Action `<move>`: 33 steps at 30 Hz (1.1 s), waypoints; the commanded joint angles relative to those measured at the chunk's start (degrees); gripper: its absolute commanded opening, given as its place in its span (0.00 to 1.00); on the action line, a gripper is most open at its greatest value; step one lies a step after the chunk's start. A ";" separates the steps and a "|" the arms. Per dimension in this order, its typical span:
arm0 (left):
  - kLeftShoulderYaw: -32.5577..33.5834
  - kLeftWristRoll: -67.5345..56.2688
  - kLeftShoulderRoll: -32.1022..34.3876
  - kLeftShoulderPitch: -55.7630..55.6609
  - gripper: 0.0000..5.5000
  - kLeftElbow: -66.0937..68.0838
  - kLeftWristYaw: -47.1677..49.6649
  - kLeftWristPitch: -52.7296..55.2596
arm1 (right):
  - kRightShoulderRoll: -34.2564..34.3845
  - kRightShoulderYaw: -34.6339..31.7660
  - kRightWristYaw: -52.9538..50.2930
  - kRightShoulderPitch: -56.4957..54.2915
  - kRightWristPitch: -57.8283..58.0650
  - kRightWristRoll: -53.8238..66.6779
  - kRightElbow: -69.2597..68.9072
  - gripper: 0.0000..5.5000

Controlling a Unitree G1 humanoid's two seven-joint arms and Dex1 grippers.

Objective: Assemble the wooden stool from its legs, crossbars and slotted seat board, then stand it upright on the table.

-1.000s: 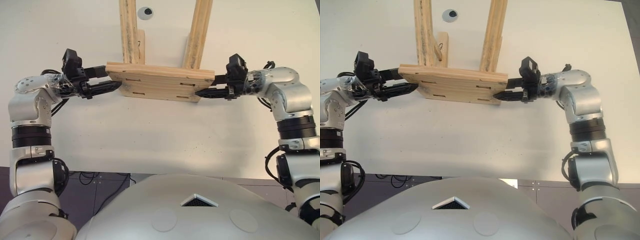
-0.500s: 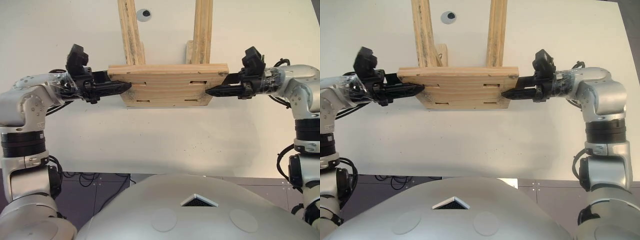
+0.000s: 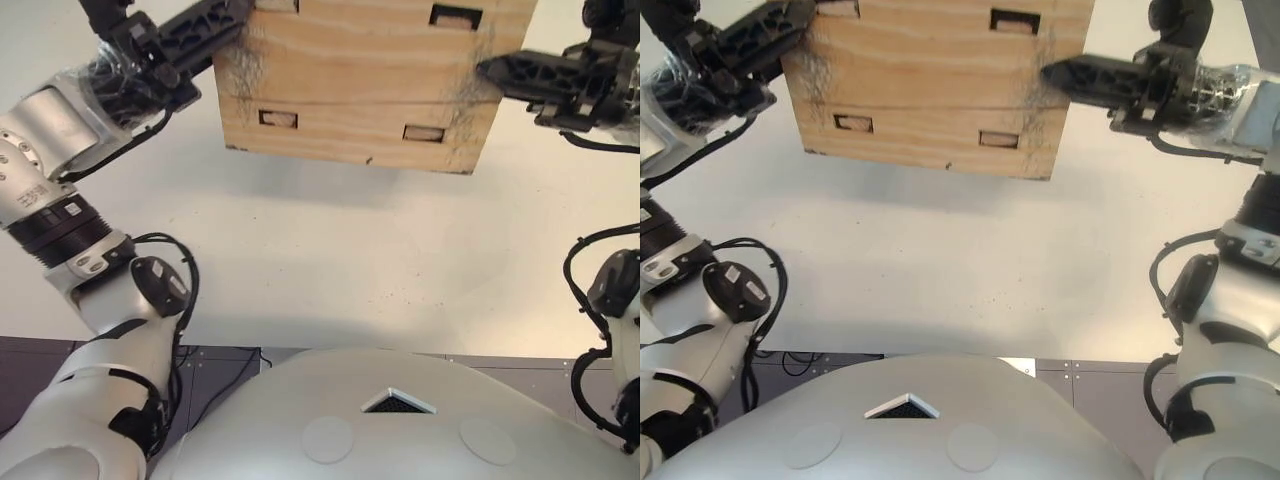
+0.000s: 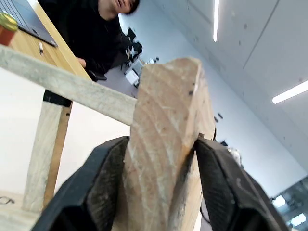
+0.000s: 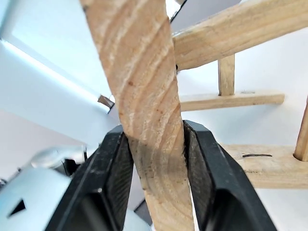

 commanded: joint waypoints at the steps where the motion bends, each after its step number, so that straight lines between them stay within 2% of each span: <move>1: -8.01 -25.73 -8.00 1.98 0.39 4.02 43.82 -10.87 | 7.37 -1.08 -10.26 -9.16 4.31 9.87 12.99 0.26; 3: -9.22 -30.41 -9.20 -0.11 0.37 2.47 54.87 -17.98 | 8.01 -2.66 -13.06 -11.54 4.31 10.42 17.48 0.25; 7: -8.98 -30.28 -6.68 -4.72 0.36 4.79 62.13 -23.07 | 9.28 -6.09 -18.61 -14.81 4.30 8.30 24.64 0.24; 15: -11.56 -24.08 -1.90 -7.57 0.36 12.44 61.53 -26.46 | 11.77 -11.43 -31.17 -21.88 4.29 4.62 37.32 0.24; 16: -12.03 -22.99 -1.49 -8.27 0.43 14.29 60.12 -27.02 | 12.16 -12.48 -32.96 -22.67 4.19 3.85 38.68 0.24; 22: -14.56 -10.77 0.41 -13.58 0.59 29.40 46.76 -32.37 | 15.77 -16.88 -40.55 -22.75 0.02 1.82 39.94 0.24; 27: -14.09 -3.11 0.32 -18.30 0.75 37.49 37.89 -35.46 | 17.11 -19.41 -45.94 -22.16 -3.86 0.25 41.09 0.24; 28: -13.53 -2.09 0.13 -19.07 0.78 38.43 36.60 -36.04 | 17.25 -19.38 -46.60 -22.02 -4.98 -0.15 40.97 0.31; 33: -9.86 1.87 -0.75 -22.24 0.94 42.28 32.99 -40.85 | 17.41 -20.54 -48.00 -21.91 -8.94 -1.34 42.26 0.50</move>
